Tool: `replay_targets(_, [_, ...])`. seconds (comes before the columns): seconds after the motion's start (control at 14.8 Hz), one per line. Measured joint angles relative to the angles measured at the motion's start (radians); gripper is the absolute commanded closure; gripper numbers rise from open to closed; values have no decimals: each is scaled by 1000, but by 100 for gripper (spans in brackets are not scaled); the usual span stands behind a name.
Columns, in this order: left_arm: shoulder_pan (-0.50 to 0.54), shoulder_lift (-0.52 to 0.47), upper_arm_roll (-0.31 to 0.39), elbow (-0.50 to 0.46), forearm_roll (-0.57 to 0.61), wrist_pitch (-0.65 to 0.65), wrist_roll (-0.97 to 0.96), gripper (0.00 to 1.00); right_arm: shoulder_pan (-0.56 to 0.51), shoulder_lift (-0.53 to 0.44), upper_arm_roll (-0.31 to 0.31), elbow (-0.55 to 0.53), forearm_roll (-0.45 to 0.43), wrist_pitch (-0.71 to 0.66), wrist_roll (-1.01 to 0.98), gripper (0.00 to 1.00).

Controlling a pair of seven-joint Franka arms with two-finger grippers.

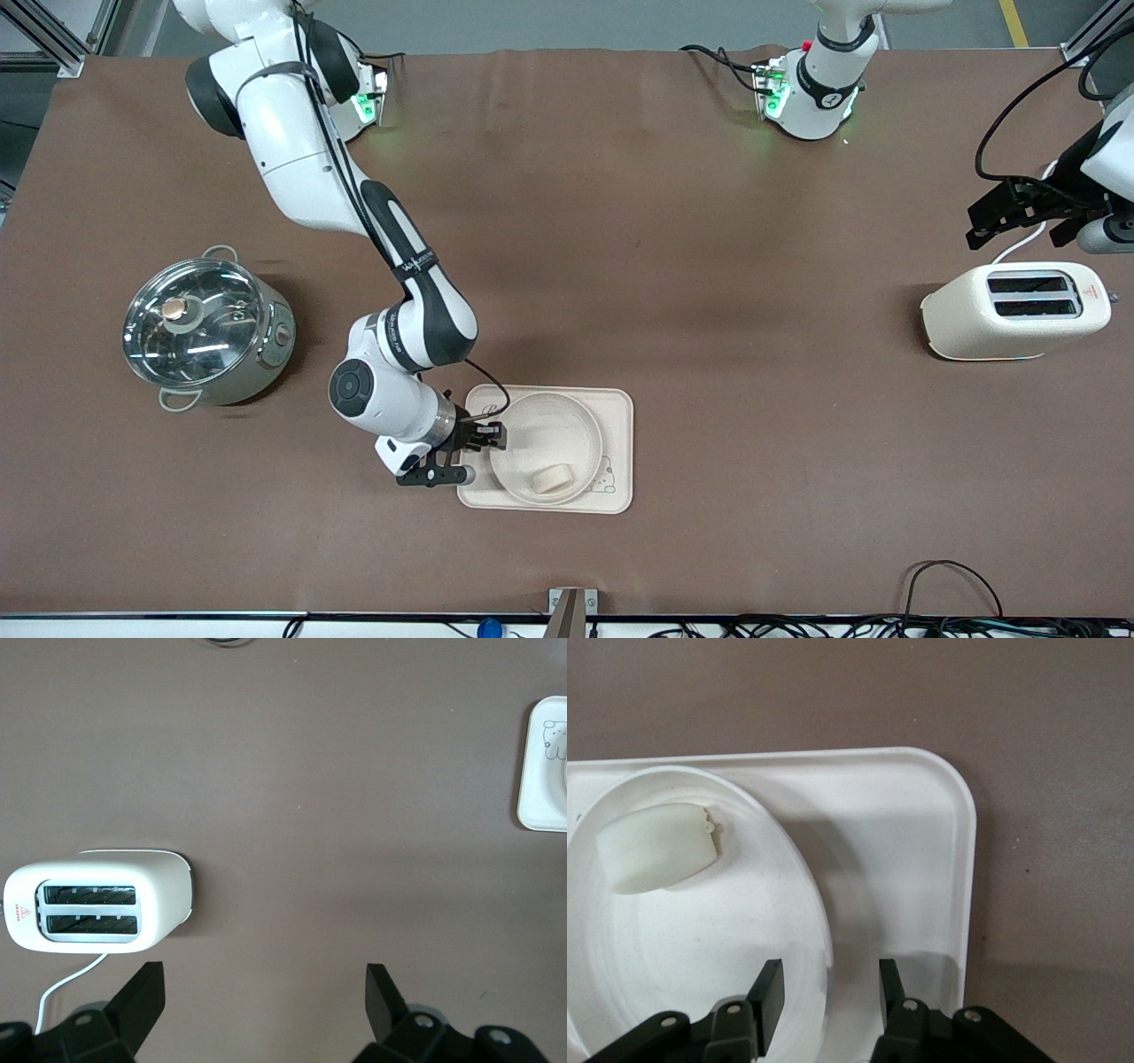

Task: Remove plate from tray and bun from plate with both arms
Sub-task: 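Close the right gripper on the plate rim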

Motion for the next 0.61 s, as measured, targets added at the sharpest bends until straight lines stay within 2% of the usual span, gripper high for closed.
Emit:
replay_targets(0.2, [0, 0, 0, 0, 0, 0, 0, 0, 0, 3, 3, 0, 0, 0, 0, 72])
replay_targets(0.47, [0, 0, 0, 0, 0, 0, 0, 0, 1, 12, 9, 0, 0, 0, 1, 89])
replay_targets(0.61, [0, 0, 0, 0, 0, 0, 0, 0, 1, 16, 10, 3, 0, 0, 1, 95])
